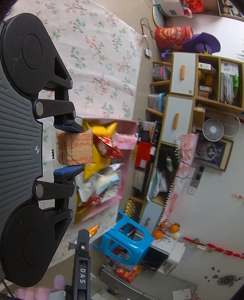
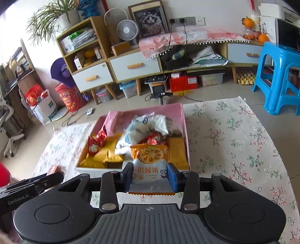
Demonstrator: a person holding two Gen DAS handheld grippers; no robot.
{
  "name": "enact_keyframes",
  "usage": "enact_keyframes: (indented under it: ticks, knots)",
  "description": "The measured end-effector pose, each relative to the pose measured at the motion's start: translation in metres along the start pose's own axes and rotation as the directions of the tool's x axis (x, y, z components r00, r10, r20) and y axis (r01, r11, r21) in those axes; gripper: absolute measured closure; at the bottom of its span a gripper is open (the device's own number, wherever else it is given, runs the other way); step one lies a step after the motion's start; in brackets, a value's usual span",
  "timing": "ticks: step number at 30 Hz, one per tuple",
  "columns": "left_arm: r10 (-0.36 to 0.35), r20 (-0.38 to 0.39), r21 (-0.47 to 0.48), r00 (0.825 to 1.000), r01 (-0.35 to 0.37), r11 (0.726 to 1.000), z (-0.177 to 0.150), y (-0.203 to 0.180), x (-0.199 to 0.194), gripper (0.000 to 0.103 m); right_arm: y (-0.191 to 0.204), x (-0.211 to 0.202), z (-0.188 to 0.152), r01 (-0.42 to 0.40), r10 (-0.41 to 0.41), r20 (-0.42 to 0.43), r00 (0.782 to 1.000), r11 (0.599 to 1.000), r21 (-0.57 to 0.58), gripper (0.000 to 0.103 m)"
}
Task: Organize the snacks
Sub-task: 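Carry the wafer cake and biscuit packet over the pink box and release the biscuit packet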
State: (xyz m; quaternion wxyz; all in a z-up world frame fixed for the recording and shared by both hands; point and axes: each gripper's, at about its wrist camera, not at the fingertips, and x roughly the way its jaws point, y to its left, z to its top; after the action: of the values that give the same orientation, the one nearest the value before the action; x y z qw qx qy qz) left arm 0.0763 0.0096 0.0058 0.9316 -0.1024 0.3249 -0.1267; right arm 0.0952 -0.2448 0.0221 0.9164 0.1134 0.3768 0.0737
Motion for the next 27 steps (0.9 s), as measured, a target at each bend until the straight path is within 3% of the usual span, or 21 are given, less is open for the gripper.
enact_keyframes:
  ticks: [16,19,24,27]
  knots:
    - [-0.018,-0.005,0.081,1.0,0.018,0.997,0.016,-0.02,0.058,0.069,-0.003,0.026,0.02,0.007,-0.019,0.094,0.995,0.992,0.128,0.075]
    - [-0.041,0.011,0.096,0.999,0.04,0.995,0.019,-0.025,0.068,0.074,-0.011,0.036,0.024,0.005,-0.025,0.113,0.993,0.985,0.171,0.075]
    - [-0.068,0.025,0.077,0.997,0.066,0.995,0.027,-0.03,0.08,0.074,-0.025,0.055,0.025,-0.012,-0.019,0.115,0.993,0.964,0.264,0.075]
    - [-0.072,-0.011,0.057,0.997,0.073,0.996,0.031,-0.027,0.085,0.074,-0.029,0.065,0.022,-0.003,-0.028,0.099,0.995,0.955,0.295,0.075]
